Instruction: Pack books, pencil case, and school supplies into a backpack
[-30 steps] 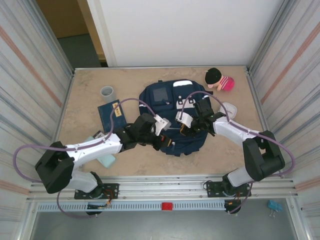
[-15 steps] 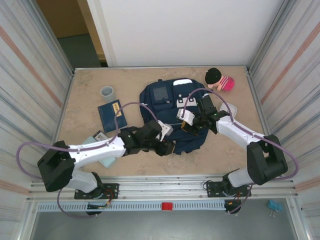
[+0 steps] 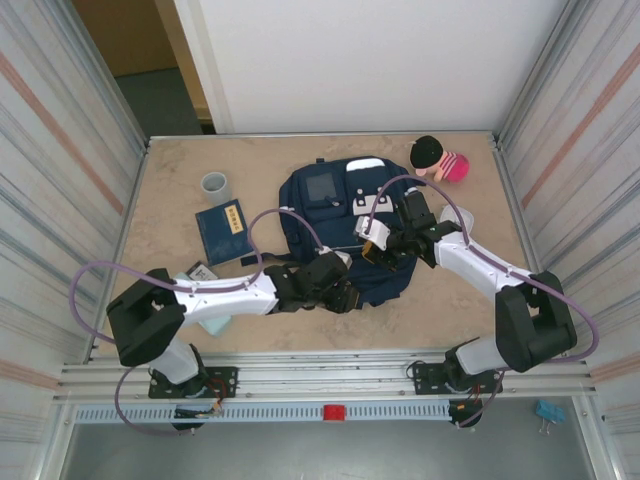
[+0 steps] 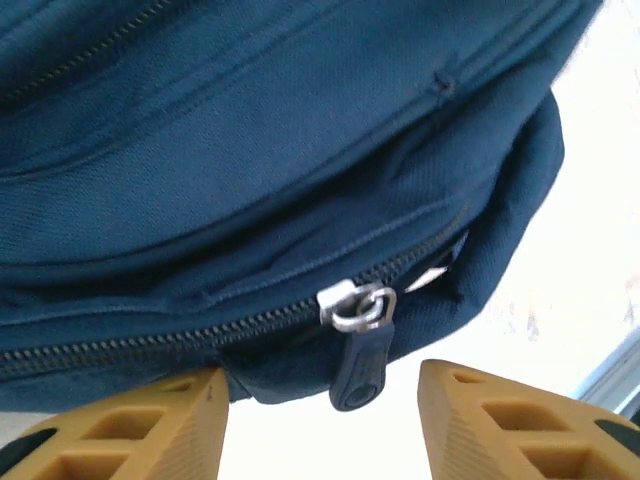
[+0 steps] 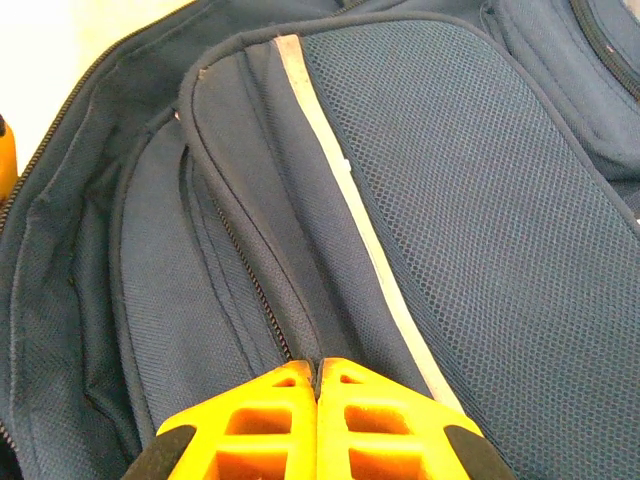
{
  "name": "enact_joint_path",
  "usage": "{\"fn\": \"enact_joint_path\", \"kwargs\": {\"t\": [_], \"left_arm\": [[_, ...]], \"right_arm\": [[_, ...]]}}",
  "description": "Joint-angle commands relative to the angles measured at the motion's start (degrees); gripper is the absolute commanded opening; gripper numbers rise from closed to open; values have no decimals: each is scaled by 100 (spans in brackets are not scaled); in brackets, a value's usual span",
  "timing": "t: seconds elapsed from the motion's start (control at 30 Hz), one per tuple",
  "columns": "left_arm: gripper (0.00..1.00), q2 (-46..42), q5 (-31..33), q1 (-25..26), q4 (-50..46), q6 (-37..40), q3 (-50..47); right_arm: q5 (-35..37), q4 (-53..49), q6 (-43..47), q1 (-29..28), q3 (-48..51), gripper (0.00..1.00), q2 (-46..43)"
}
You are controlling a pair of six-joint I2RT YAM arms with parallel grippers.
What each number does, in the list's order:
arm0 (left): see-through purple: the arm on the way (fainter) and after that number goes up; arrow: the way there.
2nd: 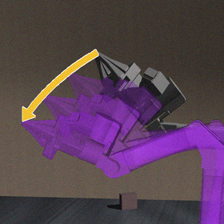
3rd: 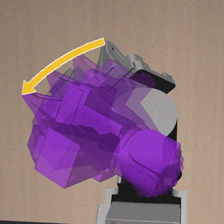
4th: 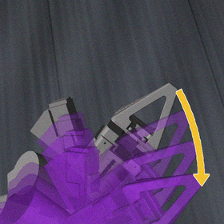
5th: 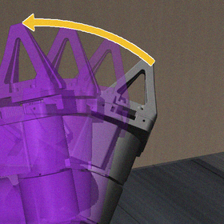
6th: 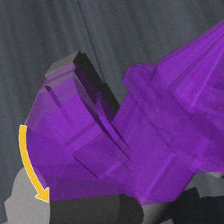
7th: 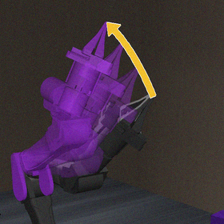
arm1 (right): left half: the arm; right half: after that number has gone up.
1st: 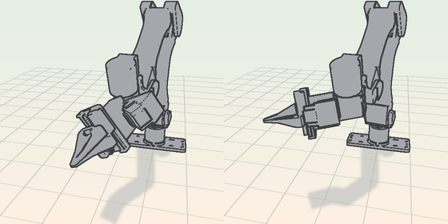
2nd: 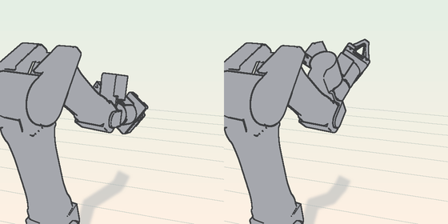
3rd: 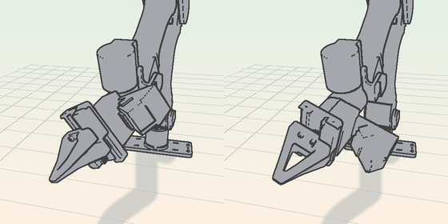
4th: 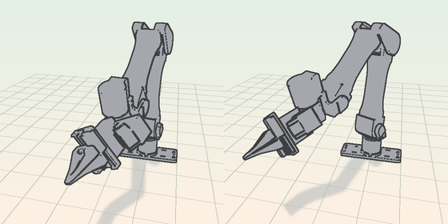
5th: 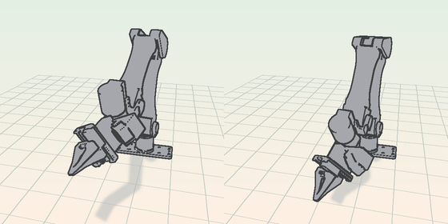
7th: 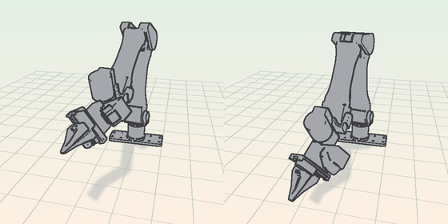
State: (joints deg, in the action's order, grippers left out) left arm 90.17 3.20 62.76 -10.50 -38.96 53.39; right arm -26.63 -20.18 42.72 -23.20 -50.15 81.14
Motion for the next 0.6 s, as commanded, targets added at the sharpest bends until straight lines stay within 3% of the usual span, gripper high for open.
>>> {"fn": "enact_joint_path", "kwargs": {"t": [0.0, 0.1, 0.2, 0.3, 0.53, 0.57], "left_arm": [[41, 63, 303, 47, 110, -171, 223], [21, -75, 98, 15, 252, 9, 116], [9, -334, -441, -160, 571, 180, -215], [2, -586, -845, -353, 738, 395, -497], [0, -893, -1825, -737, 882, 1123, -843], [0, -924, -1929, -773, 924, 1206, -881]], "right_arm": [[-312, -56, -88, 35, -228, 0, -238], [-321, -70, -80, 120, -221, 0, -231], [-292, -115, -52, 173, -234, 0, -233], [-294, -135, -38, 173, -233, 0, -257], [-255, -183, -17, 218, -260, 0, -309], [-231, -255, -32, 204, -293, 7, -341]]}}
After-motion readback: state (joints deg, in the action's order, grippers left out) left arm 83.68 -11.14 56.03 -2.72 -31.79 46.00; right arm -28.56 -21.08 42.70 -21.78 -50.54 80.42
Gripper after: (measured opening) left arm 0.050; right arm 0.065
